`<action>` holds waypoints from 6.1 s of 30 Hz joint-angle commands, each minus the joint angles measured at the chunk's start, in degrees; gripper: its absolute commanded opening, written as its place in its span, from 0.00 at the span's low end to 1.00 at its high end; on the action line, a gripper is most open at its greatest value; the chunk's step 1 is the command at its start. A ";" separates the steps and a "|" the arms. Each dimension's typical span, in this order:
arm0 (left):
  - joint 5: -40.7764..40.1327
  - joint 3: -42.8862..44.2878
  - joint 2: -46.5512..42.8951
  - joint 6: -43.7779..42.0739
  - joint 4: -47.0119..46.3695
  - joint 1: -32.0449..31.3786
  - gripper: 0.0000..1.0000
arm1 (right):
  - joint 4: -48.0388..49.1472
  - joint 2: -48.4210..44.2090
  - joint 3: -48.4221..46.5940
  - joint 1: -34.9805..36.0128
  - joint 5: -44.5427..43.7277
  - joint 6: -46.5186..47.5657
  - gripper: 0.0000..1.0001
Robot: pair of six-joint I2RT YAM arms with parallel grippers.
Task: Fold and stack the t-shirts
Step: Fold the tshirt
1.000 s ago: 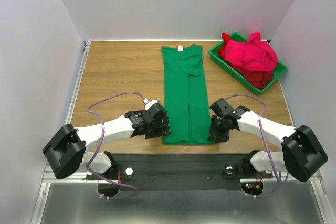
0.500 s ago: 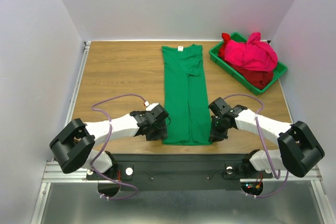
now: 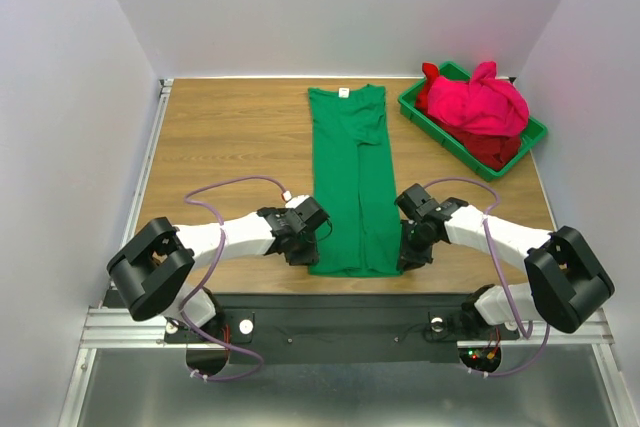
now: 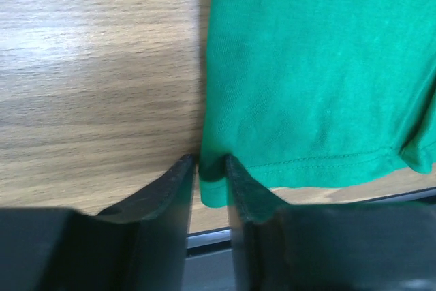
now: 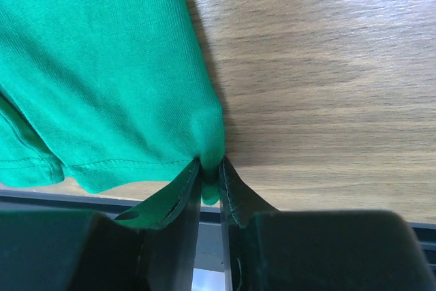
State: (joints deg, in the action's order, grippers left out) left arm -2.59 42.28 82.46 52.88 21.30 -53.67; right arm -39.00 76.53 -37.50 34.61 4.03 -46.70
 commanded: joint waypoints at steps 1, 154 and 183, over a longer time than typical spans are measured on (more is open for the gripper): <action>-0.14 0.70 0.07 -0.76 2.43 -0.47 0.31 | 1.56 0.29 -0.74 0.63 -1.22 0.38 0.19; 3.03 19.77 10.97 -12.98 -4.07 13.33 0.82 | 6.57 27.35 -29.57 -18.09 -4.38 21.21 0.55; -0.84 22.84 18.17 -14.38 -1.96 9.99 0.65 | 6.92 24.81 -24.21 -18.09 1.68 22.53 0.00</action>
State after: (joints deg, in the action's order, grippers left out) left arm -1.80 62.52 99.94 39.48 18.04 -42.83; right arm -31.27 102.15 -64.20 16.47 5.06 -24.23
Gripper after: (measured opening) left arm 0.660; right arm 0.035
